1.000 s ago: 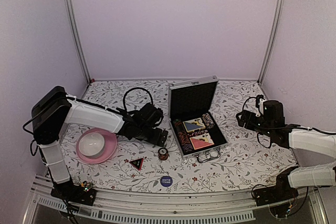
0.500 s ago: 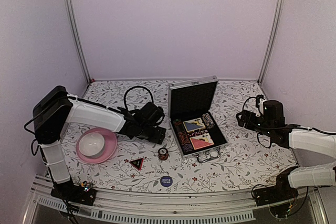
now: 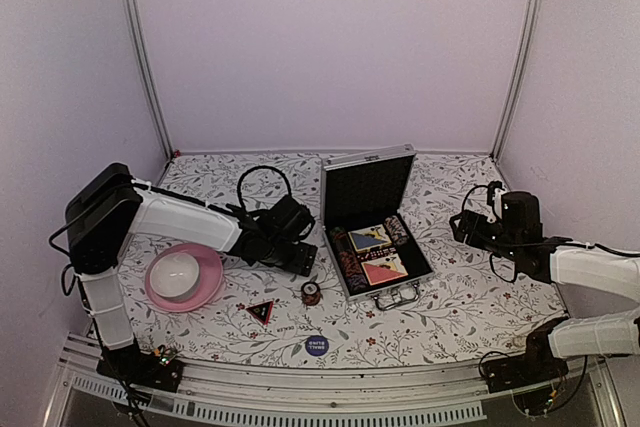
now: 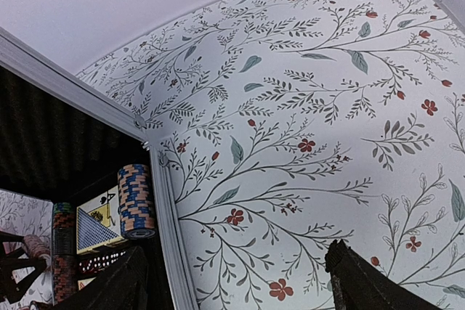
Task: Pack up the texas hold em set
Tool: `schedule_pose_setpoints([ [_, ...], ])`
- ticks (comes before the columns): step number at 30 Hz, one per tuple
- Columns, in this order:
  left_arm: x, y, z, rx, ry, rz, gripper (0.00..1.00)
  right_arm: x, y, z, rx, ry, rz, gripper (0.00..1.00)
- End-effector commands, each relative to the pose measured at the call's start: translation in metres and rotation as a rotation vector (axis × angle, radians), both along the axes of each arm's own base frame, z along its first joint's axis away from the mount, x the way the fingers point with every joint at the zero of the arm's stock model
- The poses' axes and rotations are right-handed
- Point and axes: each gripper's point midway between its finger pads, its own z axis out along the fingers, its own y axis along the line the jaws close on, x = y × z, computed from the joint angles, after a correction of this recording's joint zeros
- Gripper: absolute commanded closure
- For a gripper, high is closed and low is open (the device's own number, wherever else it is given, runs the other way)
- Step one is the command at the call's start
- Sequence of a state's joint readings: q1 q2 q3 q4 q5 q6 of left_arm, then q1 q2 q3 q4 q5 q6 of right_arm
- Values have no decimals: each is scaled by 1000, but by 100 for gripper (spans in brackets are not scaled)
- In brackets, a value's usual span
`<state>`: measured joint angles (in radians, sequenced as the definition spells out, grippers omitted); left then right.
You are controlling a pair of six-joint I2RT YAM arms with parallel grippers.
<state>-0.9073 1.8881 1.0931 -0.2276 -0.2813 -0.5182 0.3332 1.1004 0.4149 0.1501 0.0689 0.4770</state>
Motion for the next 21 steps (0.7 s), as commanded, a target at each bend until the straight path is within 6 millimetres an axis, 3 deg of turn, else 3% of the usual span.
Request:
schedule_pose_setpoints([
  [1, 3, 5, -5, 22, 9, 25, 22, -2, -4, 0, 6, -11, -16, 14],
  [12, 3, 5, 2, 6, -25, 12, 37, -2, -3, 7, 11, -26, -11, 14],
  [18, 4, 6, 22, -29, -100, 6, 44, -2, 0, 15, 7, -28, 11, 14],
  [21, 5, 3, 43, -72, -174, -24, 47, -3, 13, 22, 17, -15, 87, 14],
])
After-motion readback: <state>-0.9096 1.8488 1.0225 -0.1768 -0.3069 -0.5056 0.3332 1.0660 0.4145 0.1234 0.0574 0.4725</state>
